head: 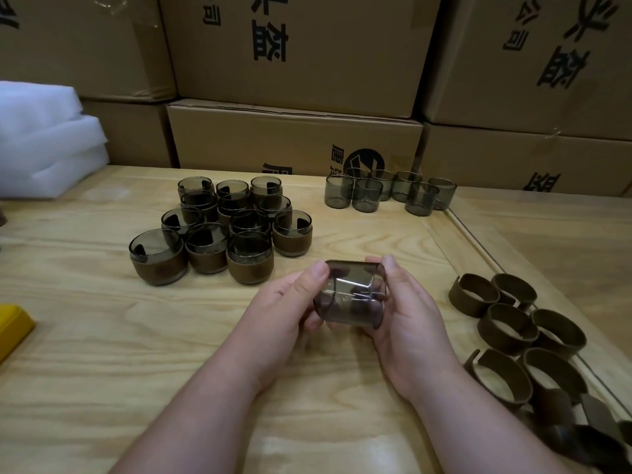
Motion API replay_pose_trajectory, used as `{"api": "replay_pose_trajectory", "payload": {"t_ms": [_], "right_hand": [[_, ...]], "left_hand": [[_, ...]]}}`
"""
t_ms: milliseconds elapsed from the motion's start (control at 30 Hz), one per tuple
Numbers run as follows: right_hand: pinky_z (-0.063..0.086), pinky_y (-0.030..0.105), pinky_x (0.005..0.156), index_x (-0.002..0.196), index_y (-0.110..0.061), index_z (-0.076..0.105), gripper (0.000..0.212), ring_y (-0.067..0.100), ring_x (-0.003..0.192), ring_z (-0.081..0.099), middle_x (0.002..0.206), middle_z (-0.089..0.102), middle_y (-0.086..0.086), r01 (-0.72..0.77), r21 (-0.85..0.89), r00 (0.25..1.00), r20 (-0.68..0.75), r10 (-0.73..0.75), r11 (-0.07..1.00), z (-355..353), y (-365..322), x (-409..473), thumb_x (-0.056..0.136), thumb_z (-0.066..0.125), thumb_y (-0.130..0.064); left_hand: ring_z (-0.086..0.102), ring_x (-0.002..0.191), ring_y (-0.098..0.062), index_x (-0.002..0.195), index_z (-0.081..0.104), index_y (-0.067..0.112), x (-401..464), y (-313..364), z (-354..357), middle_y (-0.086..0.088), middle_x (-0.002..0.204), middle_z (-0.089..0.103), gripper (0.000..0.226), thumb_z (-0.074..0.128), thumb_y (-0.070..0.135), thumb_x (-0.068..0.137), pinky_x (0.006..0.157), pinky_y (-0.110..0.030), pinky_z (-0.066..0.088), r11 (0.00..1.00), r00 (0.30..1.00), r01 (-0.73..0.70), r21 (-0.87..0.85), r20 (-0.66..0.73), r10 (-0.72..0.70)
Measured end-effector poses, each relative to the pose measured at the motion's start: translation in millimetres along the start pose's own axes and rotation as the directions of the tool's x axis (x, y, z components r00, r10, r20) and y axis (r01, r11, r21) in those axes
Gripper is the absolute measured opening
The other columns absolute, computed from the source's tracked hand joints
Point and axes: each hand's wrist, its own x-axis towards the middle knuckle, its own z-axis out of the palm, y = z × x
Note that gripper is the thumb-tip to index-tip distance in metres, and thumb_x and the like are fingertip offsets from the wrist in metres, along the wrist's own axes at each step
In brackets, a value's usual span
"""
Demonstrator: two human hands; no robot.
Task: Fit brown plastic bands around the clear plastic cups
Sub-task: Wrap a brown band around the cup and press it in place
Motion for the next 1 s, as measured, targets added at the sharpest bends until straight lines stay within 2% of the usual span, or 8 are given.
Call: {"api": "replay_pose_trajectory", "payload": {"t_ms": [100, 233, 433, 533, 633, 733, 867, 1000], "right_hand": [[0.047, 0.075, 0.097, 0.115, -0.013, 0.068, 0.058, 0.055, 0.109, 0.065, 0.119, 0.064, 0.036, 0.008, 0.025, 1.0, 0.005, -0.008, 1.0, 2.1, -2.3, -2.3, 0.075, 0.068, -0.055], [0.059, 0.057, 0.083, 0.114, -0.011, 0.067, 0.067, 0.039, 0.09, 0.075, 0.108, 0.072, 0.029, 0.05, 0.021, 0.998, 0.03, -0.05, 0.999, 0.1, -0.1, -2.2, 0.074, 0.076, -0.064], [0.055, 0.064, 0.087, 0.119, 0.004, 0.061, 0.087, 0.043, 0.093, 0.072, 0.106, 0.074, 0.026, 0.097, 0.019, 0.992, 0.076, -0.098, 0.995, -0.4, 2.2, -0.1, 0.07, 0.077, -0.067], [0.059, 0.051, 0.081, 0.114, -0.004, 0.066, 0.081, 0.035, 0.096, 0.073, 0.106, 0.075, 0.02, 0.118, -0.022, 0.989, 0.09, -0.116, 0.993, -2.1, 3.0, -1.0, 0.07, 0.076, -0.071], [0.051, 0.061, 0.102, 0.129, -0.015, 0.063, 0.074, 0.036, 0.116, 0.069, 0.123, 0.072, 0.016, 0.132, -0.122, 0.987, 0.111, -0.119, 0.984, 1.4, 7.1, -4.5, 0.079, 0.07, -0.069], [0.056, 0.042, 0.104, 0.145, -0.031, 0.054, 0.066, 0.018, 0.118, 0.069, 0.132, 0.069, 0.003, 0.139, -0.208, 0.988, 0.101, -0.12, 0.968, 2.0, 11.2, -4.0, 0.087, 0.07, -0.059], [0.055, 0.028, 0.103, 0.146, -0.041, 0.052, 0.041, 0.006, 0.121, 0.066, 0.136, 0.065, -0.011, 0.146, -0.25, 0.988, 0.086, -0.128, 0.957, 1.1, 12.0, -2.1, 0.105, 0.054, -0.033], [0.048, 0.039, 0.113, 0.143, -0.042, 0.056, 0.038, 0.011, 0.13, 0.06, 0.141, 0.062, -0.011, 0.151, -0.288, 0.989, 0.045, -0.144, 0.946, 0.5, 13.1, 0.0, 0.108, 0.05, -0.028]], "left_hand": [[0.045, 0.062, -0.01, 0.106, 0.075, 0.009, -1.8, 3.0, 3.4, 0.003, 0.065, 0.06, 0.073, 0.05, 0.074, 0.085, 0.057, -0.016, 0.039, 0.999, 1.0, 0.005, 0.047, -0.013, -0.004], [0.047, 0.06, -0.008, 0.088, 0.075, 0.021, -2.2, 7.7, 9.1, 0.007, 0.06, 0.054, 0.042, 0.055, 0.057, 0.092, 0.058, -0.012, 0.041, 0.996, 0.999, -0.01, 0.094, -0.049, 0.014], [0.059, 0.061, 0.005, 0.123, 0.063, 0.025, -0.1, 4.7, 11.0, 0.011, 0.064, 0.069, 0.053, 0.068, 0.046, 0.075, 0.065, -0.009, 0.048, 0.999, 1.0, -0.023, 0.032, -0.001, 0.023], [0.066, 0.067, 0.002, 0.126, 0.061, 0.027, 0.8, 2.9, 10.4, 0.005, 0.08, 0.076, 0.048, 0.075, 0.035, 0.081, 0.067, -0.012, 0.05, 0.999, 0.999, -0.034, -0.026, 0.009, 0.035], [0.063, 0.079, -0.016, 0.121, 0.065, 0.04, 3.5, -2.4, 10.4, -0.011, 0.104, 0.072, 0.052, 0.087, 0.028, 0.075, 0.075, -0.028, 0.052, 0.999, 0.999, -0.032, -0.007, -0.019, 0.032], [0.054, 0.081, -0.026, 0.118, 0.067, 0.047, 4.2, -6.2, 11.8, -0.008, 0.11, 0.069, 0.056, 0.087, 0.028, 0.069, 0.079, -0.043, 0.048, 0.998, 0.998, -0.056, -0.016, -0.043, 0.055], [0.053, 0.078, -0.022, 0.118, 0.067, 0.052, 4.9, -10.0, 10.6, -0.002, 0.11, 0.066, 0.057, 0.084, 0.023, 0.072, 0.074, -0.039, 0.049, 0.996, 0.995, -0.075, 0.04, -0.064, 0.077], [0.054, 0.072, -0.012, 0.121, 0.063, 0.059, 4.7, -9.9, 10.2, 0.008, 0.105, 0.065, 0.063, 0.084, 0.026, 0.071, 0.068, -0.022, 0.053, 0.99, 0.988, -0.095, 0.104, -0.11, 0.106]]}}
